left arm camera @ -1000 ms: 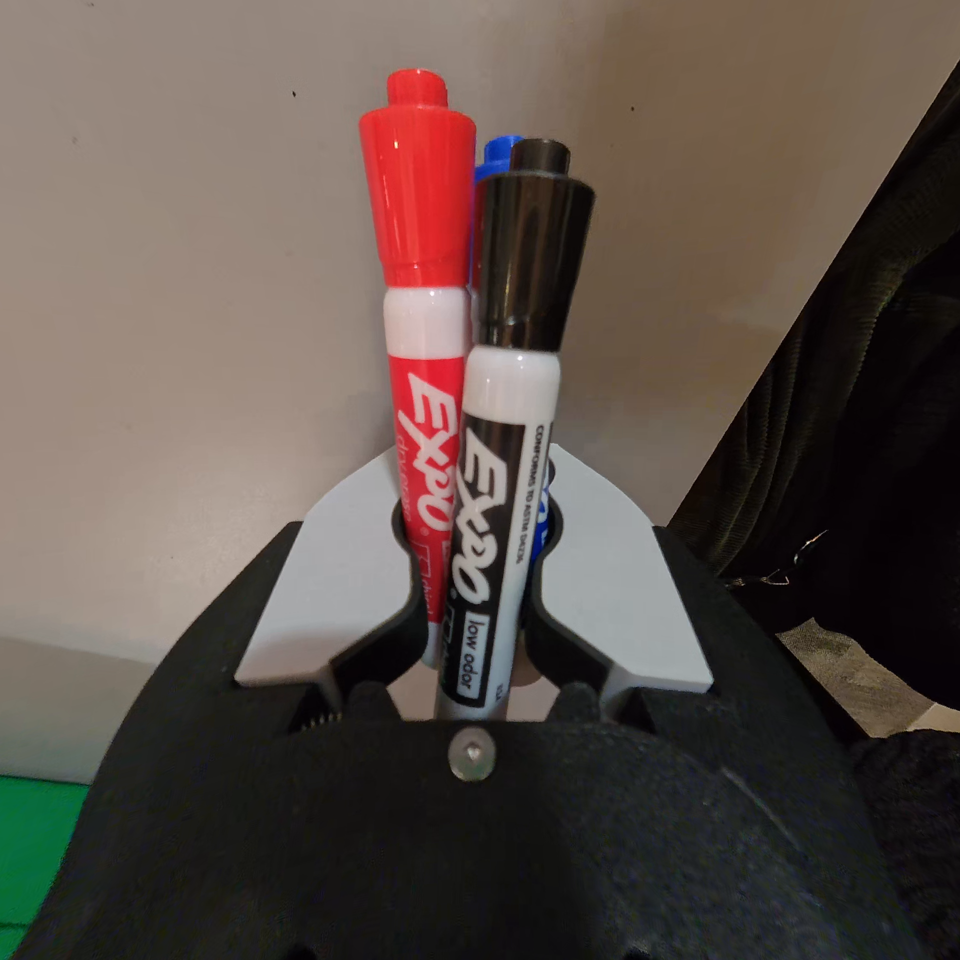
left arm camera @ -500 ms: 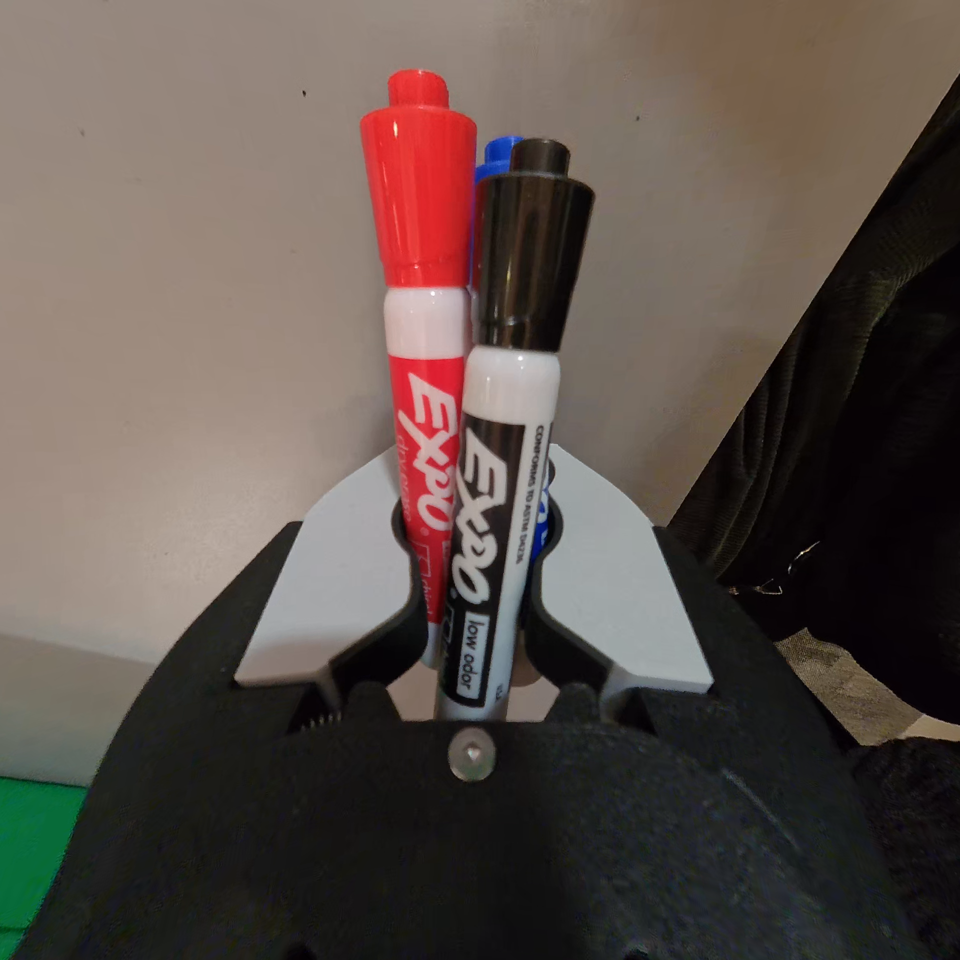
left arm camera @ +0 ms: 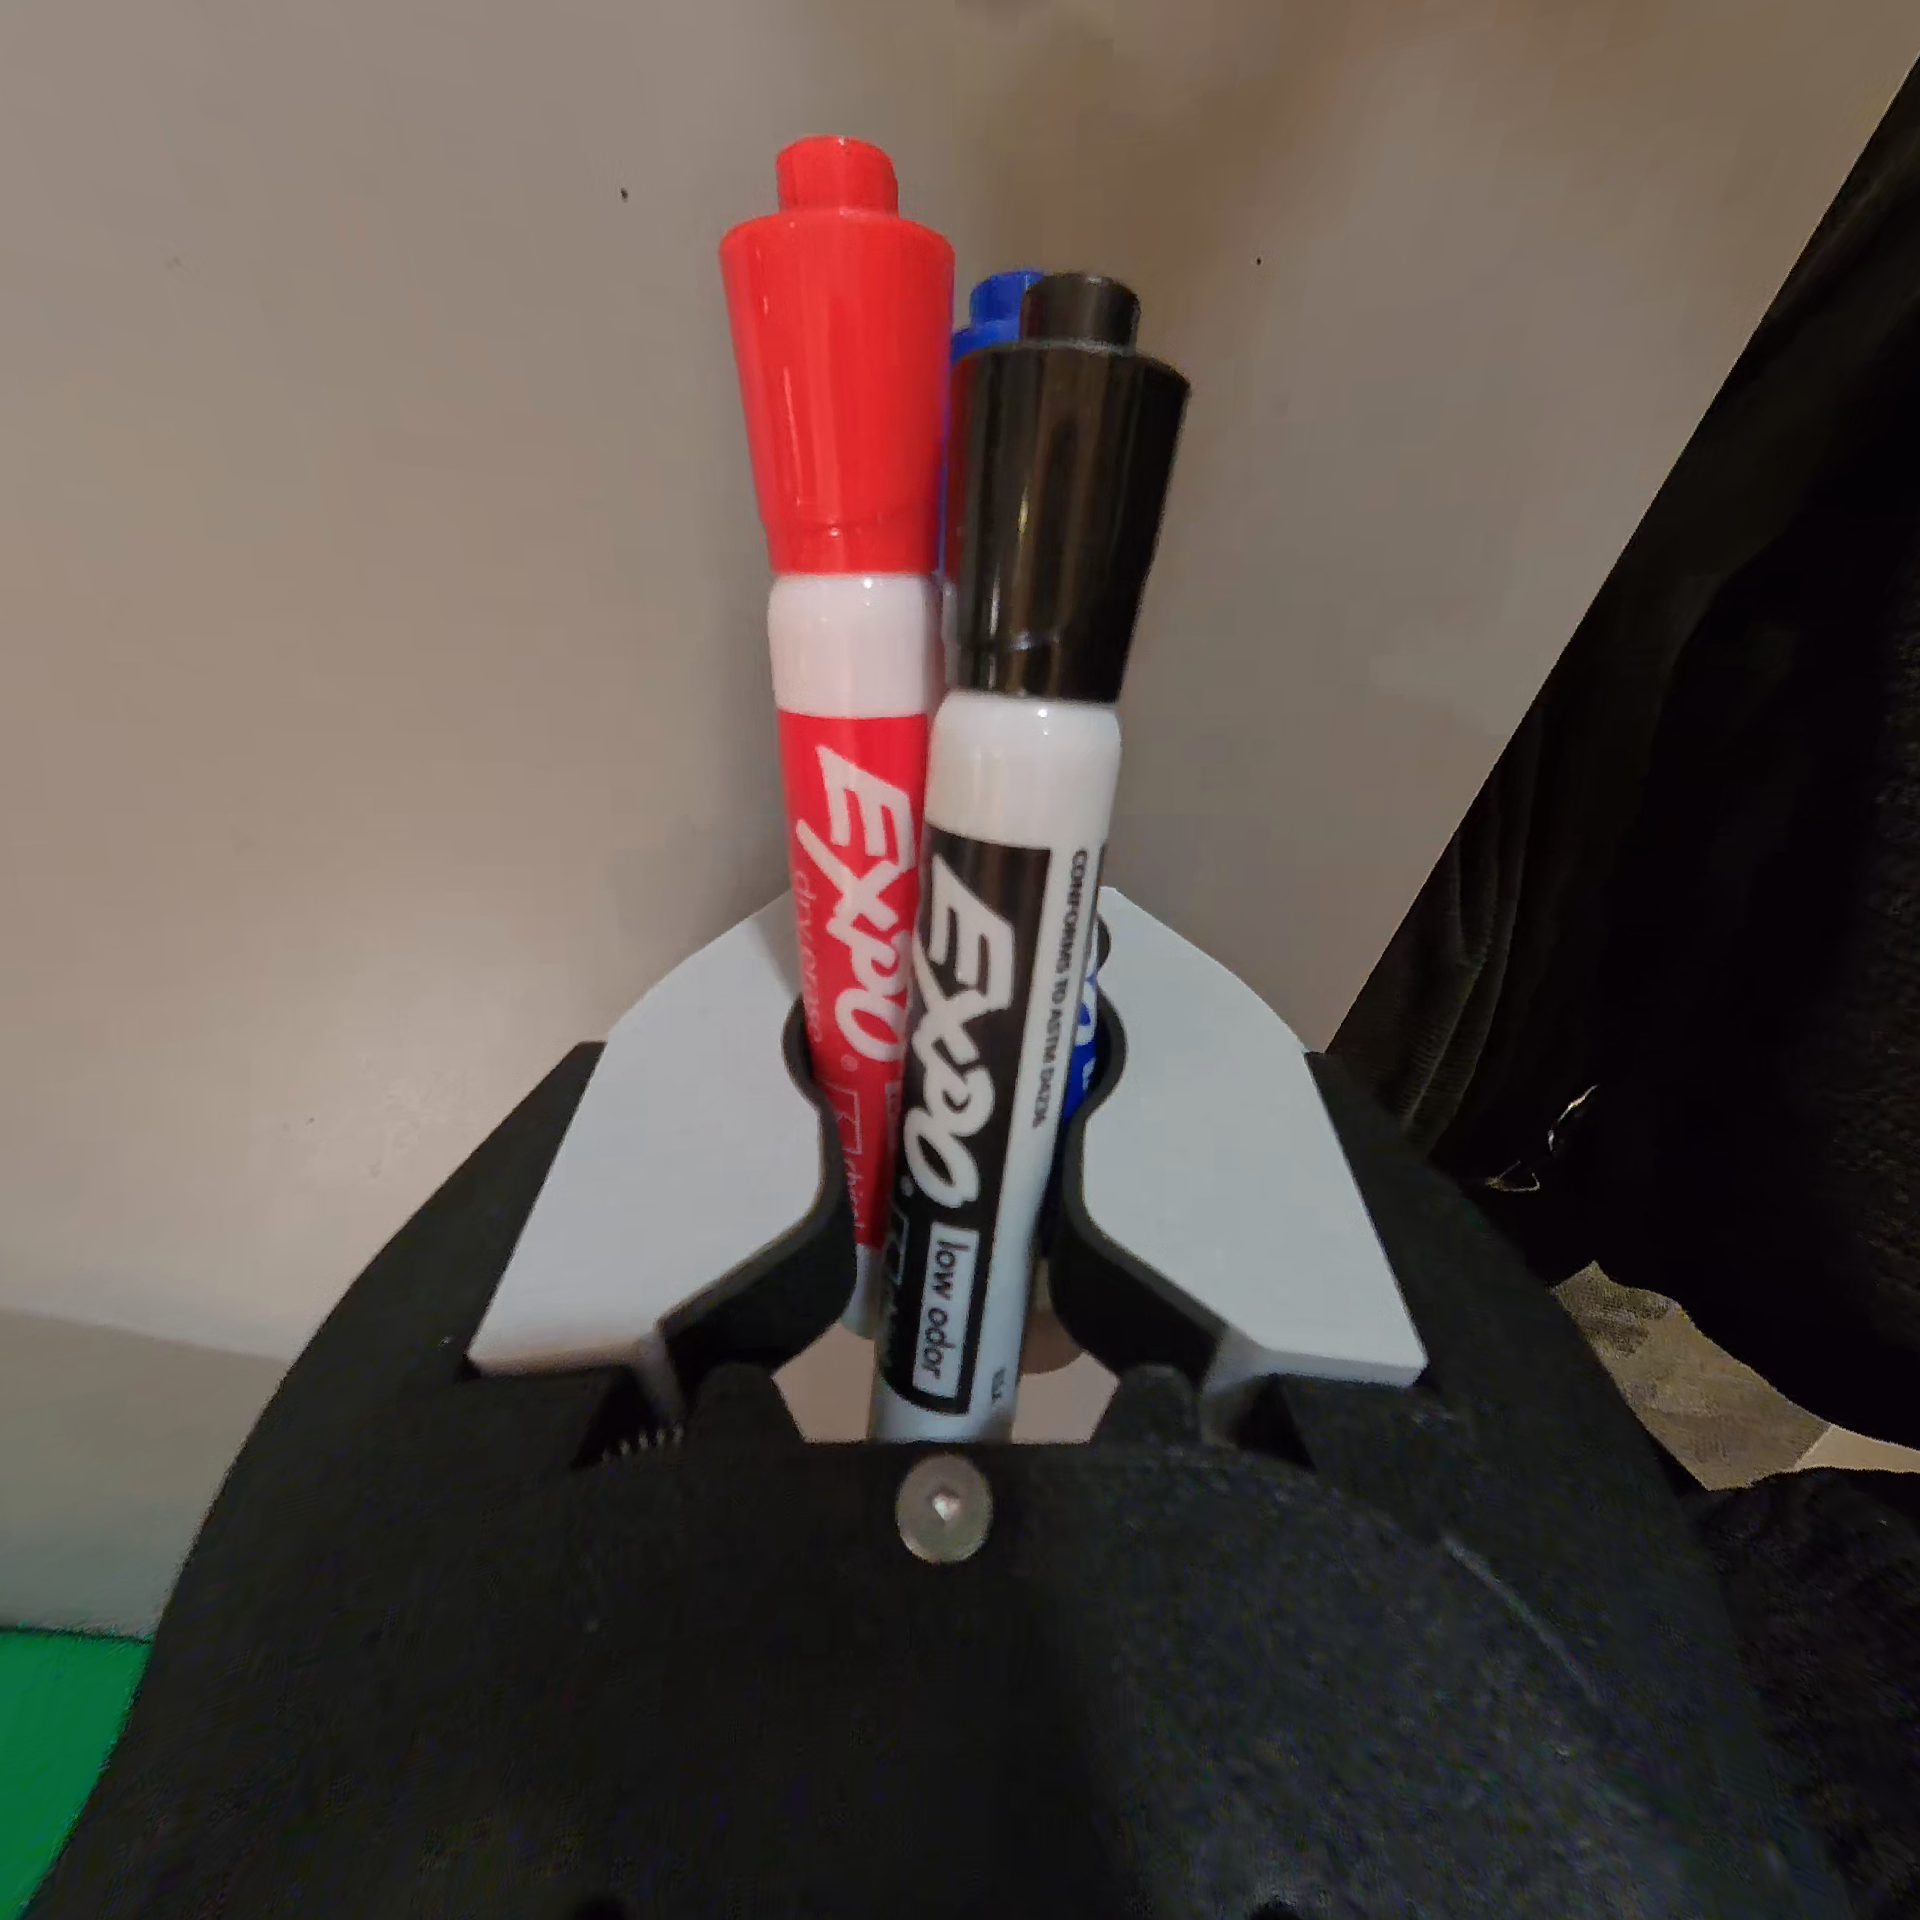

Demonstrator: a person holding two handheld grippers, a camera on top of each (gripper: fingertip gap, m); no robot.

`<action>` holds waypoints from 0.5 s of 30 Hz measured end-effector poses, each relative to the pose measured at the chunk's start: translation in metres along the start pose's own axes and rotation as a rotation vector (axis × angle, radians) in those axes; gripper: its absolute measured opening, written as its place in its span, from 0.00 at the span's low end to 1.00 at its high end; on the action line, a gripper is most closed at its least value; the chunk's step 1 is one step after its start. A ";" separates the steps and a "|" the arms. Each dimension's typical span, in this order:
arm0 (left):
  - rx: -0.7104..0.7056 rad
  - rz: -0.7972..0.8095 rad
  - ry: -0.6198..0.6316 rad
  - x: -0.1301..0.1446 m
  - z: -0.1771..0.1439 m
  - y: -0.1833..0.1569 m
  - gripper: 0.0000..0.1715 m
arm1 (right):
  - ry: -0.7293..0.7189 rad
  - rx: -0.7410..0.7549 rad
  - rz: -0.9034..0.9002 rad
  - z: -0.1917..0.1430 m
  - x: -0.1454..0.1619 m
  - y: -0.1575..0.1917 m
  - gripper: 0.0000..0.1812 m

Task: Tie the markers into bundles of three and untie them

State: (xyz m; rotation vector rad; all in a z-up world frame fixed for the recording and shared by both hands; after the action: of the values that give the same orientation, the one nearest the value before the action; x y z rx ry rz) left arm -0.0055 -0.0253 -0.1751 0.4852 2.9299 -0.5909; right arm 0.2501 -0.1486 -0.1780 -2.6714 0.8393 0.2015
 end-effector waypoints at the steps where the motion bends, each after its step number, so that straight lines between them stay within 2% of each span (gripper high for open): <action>1: 0.004 0.001 -0.010 0.000 0.000 0.000 0.26 | -0.025 -0.012 0.010 0.000 -0.005 0.002 0.46; 7: 0.012 -0.002 -0.052 0.000 0.000 0.000 0.26 | -0.023 -0.038 0.006 0.004 -0.023 0.016 0.50; 13: -0.011 -0.001 -0.059 0.000 0.000 0.000 0.26 | -0.113 -0.047 -0.001 0.003 -0.046 0.032 0.47; 15: -0.015 -0.001 -0.061 -0.001 0.000 0.001 0.26 | -0.138 -0.017 -0.009 0.002 -0.052 0.032 0.42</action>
State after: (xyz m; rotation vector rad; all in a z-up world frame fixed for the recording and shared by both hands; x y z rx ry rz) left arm -0.0048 -0.0251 -0.1753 0.4563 2.8754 -0.5722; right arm 0.1890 -0.1453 -0.1767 -2.6409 0.7859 0.3878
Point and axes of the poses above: each gripper's, where its closed fingertips meet, z out along the fingers, x out of its underside, y = z × x across the jaws, the point moved 1 cm from there along -z, back along the fingers, and after that the axes turned 11 degrees about x, right-handed, at the moved point
